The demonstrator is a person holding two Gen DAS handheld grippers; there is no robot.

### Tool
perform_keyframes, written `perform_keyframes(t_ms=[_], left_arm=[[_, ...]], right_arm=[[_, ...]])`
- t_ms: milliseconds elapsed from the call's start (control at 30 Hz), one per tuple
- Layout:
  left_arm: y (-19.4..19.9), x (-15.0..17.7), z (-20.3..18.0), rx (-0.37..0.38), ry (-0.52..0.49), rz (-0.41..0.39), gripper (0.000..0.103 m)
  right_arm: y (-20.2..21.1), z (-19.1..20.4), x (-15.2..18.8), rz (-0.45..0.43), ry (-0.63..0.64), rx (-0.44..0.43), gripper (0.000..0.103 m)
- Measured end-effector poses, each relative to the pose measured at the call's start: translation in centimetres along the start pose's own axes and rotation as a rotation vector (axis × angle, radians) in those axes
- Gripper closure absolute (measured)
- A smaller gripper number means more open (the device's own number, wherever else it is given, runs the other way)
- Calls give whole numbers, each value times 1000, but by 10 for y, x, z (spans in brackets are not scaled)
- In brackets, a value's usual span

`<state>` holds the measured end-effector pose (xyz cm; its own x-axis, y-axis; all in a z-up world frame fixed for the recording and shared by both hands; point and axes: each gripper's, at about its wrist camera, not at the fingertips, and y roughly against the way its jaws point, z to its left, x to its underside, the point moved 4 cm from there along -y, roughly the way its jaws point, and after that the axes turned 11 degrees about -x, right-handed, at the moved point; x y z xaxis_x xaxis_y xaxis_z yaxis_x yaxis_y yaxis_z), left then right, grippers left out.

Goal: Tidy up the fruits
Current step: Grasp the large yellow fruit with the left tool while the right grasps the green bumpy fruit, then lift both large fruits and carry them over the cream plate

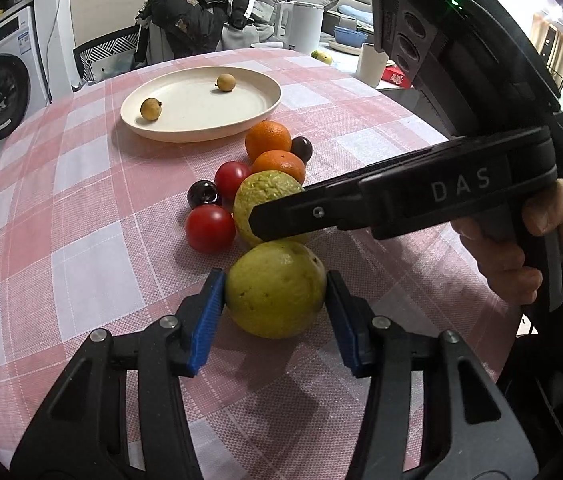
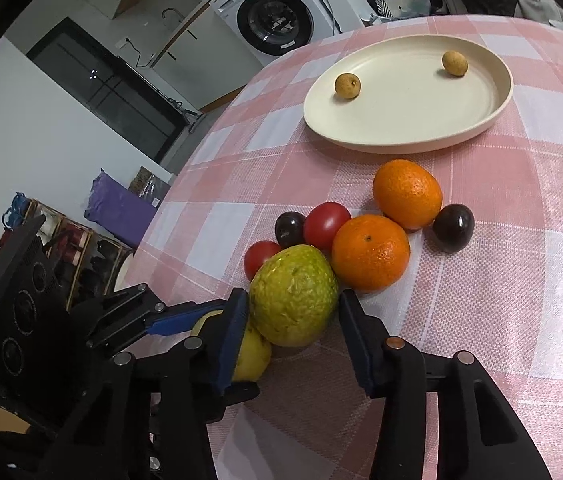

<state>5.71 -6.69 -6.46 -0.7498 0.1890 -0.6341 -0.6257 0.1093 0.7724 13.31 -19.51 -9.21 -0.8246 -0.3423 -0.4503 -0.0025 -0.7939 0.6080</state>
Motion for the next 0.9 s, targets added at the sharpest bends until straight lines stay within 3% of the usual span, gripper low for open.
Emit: perform_keyframes(t_ms=[400,900], left_arm=[[16,-8,9,1,40,-61,55],[33,-23,31,-62,141,-161,55]], right_arm=[[20,3,-5,-55,31,7,56],[58,4,-19,-234,51,11,56]])
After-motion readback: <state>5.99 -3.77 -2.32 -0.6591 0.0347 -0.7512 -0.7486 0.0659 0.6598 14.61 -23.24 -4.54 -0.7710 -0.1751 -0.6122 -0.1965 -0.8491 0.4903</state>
